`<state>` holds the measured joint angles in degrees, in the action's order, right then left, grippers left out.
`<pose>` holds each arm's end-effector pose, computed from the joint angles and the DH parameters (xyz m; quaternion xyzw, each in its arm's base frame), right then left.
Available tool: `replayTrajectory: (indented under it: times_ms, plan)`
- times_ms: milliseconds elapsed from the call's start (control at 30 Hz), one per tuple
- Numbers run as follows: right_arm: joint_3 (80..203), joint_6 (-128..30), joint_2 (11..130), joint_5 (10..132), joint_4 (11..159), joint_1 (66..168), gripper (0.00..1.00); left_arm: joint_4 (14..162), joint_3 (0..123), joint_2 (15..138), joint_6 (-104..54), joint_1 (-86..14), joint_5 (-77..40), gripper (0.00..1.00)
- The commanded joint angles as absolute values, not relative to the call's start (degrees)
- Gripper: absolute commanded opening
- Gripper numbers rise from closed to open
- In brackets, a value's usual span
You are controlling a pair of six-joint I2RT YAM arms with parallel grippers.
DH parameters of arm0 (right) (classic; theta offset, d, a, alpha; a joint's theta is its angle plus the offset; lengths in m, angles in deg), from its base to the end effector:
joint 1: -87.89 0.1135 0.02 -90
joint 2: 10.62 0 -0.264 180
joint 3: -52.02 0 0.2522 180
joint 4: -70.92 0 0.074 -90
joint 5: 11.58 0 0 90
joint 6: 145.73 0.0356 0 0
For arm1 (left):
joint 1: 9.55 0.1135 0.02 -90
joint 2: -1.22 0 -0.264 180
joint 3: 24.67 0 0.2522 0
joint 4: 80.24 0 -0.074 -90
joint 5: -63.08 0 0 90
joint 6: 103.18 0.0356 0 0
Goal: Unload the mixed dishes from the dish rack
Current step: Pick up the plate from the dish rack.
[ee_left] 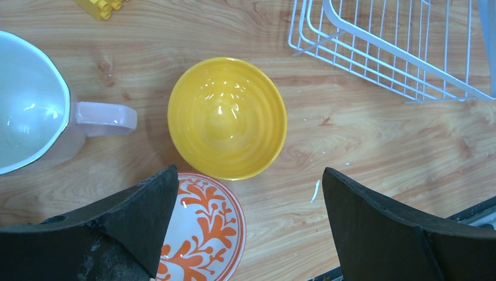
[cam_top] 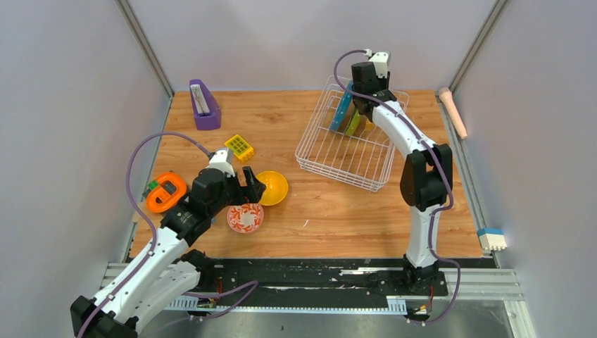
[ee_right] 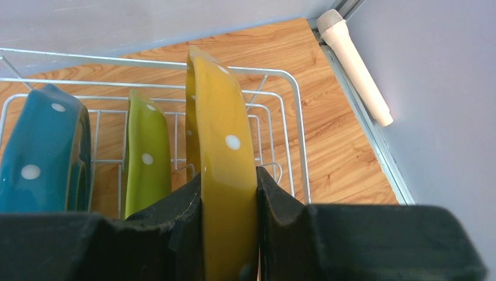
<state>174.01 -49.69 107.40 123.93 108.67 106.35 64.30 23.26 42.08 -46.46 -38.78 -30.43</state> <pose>0.4613 0.1272 0.3090 0.0932 0.8283 -0.2412 0.4970 0.1468 -0.0796 0.2652 -0.0460 0.8574 -0.2431 0.4512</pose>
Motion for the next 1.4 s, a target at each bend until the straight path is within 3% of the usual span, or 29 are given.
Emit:
replayTrajectory:
  times_ms: [0, 467, 1367]
  plan:
    - [181.8, -53.8, 104.1, 128.5, 99.7, 106.7, 0.0, 64.9, 23.4, 41.2, -46.7, -38.7, -31.0, 1.0]
    - [180.4, -55.0, 103.4, 127.0, 98.9, 106.5, 0.0, 64.6, 23.5, 41.2, -46.7, -38.7, -31.3, 1.0]
    - [170.6, -54.7, 86.3, 123.0, 93.0, 106.0, 0.0, 65.0, 23.5, 42.1, -46.8, -38.7, -31.2, 1.0]
